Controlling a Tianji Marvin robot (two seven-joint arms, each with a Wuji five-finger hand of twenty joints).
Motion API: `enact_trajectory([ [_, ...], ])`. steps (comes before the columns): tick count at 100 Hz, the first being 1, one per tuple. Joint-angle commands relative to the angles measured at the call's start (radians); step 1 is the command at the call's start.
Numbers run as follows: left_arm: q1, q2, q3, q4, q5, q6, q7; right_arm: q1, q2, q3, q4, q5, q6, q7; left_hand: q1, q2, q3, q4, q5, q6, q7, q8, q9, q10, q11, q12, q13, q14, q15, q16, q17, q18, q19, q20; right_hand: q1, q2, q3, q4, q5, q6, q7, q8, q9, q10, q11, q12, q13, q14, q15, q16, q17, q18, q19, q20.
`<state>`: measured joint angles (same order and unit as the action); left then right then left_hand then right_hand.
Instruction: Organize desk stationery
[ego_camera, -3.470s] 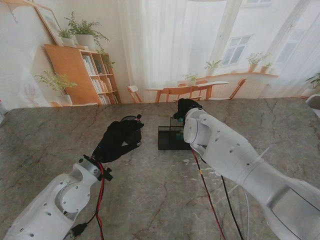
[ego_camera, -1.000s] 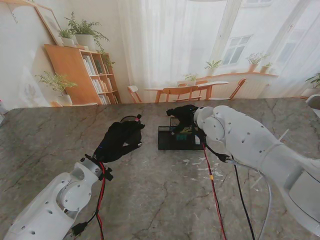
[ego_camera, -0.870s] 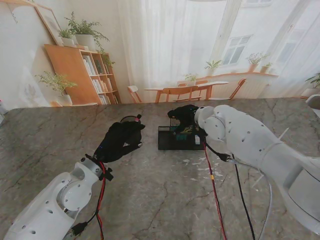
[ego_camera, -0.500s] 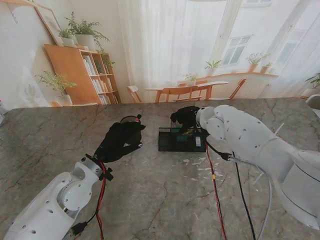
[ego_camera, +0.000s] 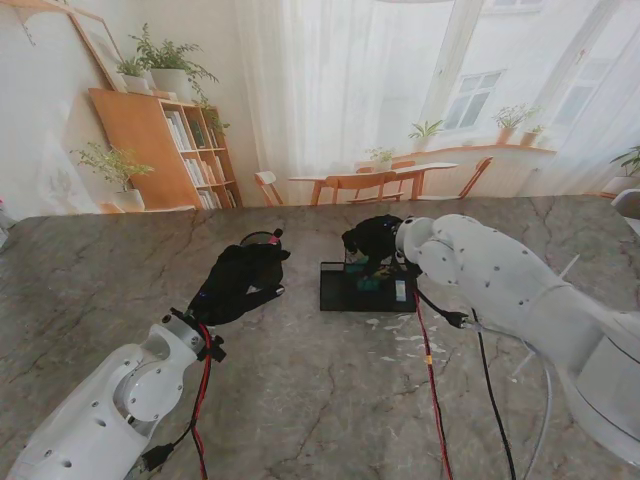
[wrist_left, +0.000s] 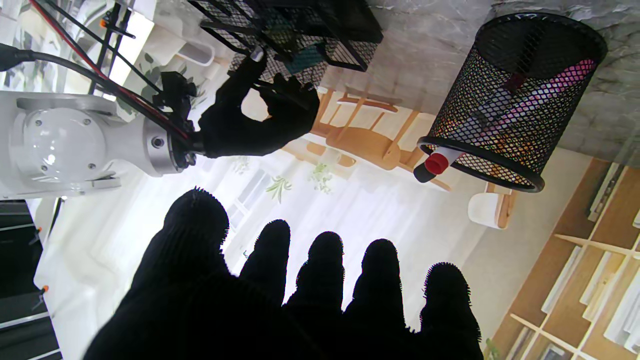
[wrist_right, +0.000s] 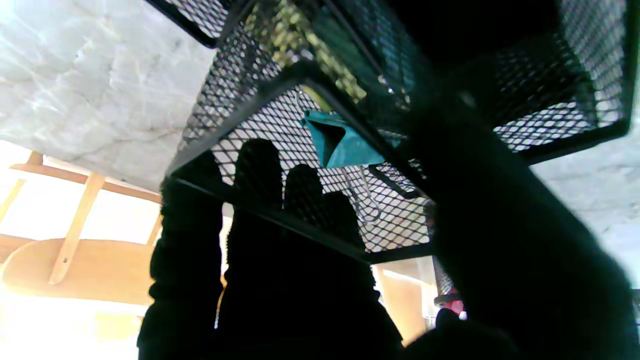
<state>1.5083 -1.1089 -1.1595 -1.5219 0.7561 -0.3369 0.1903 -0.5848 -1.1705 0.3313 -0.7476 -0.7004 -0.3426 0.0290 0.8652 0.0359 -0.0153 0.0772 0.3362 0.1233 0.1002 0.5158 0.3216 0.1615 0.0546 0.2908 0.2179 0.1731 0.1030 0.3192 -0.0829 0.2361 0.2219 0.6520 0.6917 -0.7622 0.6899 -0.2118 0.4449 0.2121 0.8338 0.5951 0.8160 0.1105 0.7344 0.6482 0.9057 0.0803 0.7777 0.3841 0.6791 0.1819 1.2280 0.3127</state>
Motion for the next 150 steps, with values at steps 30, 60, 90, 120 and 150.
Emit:
enact_trajectory([
  [30,-0.019,0.002,0.023,0.017,-0.012,-0.001,-0.022,-0.199,0.147,0.255,-0.172,-0.188,-0.012,0.105,0.026,0.084,-0.028,-0.121,0.014,-0.006,0.007,0.006,0.006,-0.002,-0.003,0.004,0.021,-0.008,0.004,0.011,-0.014,-0.012,0.006,0.002,0.258,0.145,0.123,0.012,0.134,-0.319,0.218,-0.028,0.112,-0.097,0.041,0.015,0.077,-0.040,0.057,0.020,0.118,-0.134,0.120,-0.007],
  [60,-0.032,0.003,0.039,0.026,-0.019,-0.002,-0.035,-0.402,0.203,0.559,-0.326,-0.385,-0.086,0.186,0.028,0.085,-0.027,-0.120,0.014,-0.005,0.007,0.006,0.006,-0.002,-0.003,0.004,0.021,-0.007,0.004,0.012,-0.014,-0.013,0.006,0.001,0.269,0.146,0.136,0.006,0.160,-0.347,0.235,-0.037,0.117,-0.101,0.025,0.018,0.081,-0.040,0.051,0.028,0.127,-0.138,0.115,-0.015],
  [90,-0.045,0.003,0.053,0.035,-0.024,-0.005,-0.044,-0.549,0.228,0.777,-0.429,-0.540,-0.196,0.204,0.027,0.085,-0.028,-0.120,0.014,-0.005,0.007,0.006,0.006,-0.001,-0.003,0.004,0.021,-0.008,0.004,0.012,-0.014,-0.013,0.006,0.001,0.295,0.162,0.145,-0.007,0.168,-0.406,0.263,-0.022,0.099,-0.142,0.010,0.030,0.067,-0.054,0.029,0.031,0.120,-0.160,0.090,-0.028],
  [120,-0.055,0.004,0.064,0.042,-0.022,-0.005,-0.049,-0.607,0.246,0.889,-0.458,-0.643,-0.296,0.162,0.028,0.085,-0.028,-0.121,0.014,-0.006,0.007,0.006,0.006,-0.002,-0.003,0.004,0.021,-0.007,0.004,0.012,-0.014,-0.011,0.005,0.002,0.329,0.167,0.164,-0.024,0.191,-0.477,0.301,0.006,0.092,-0.191,0.012,0.011,0.047,-0.059,-0.015,0.017,0.095,-0.170,0.054,-0.043],
  [150,-0.065,0.006,0.074,0.047,-0.020,0.000,-0.057,-0.649,0.264,0.968,-0.469,-0.716,-0.381,0.122,0.028,0.085,-0.027,-0.120,0.013,-0.004,0.007,0.006,0.005,-0.001,-0.003,0.004,0.021,-0.007,0.004,0.012,-0.015,-0.013,0.005,0.001,0.333,0.169,0.172,-0.030,0.199,-0.508,0.328,0.013,0.095,-0.207,0.015,-0.007,0.056,-0.069,-0.052,0.010,0.098,-0.181,0.037,-0.058],
])
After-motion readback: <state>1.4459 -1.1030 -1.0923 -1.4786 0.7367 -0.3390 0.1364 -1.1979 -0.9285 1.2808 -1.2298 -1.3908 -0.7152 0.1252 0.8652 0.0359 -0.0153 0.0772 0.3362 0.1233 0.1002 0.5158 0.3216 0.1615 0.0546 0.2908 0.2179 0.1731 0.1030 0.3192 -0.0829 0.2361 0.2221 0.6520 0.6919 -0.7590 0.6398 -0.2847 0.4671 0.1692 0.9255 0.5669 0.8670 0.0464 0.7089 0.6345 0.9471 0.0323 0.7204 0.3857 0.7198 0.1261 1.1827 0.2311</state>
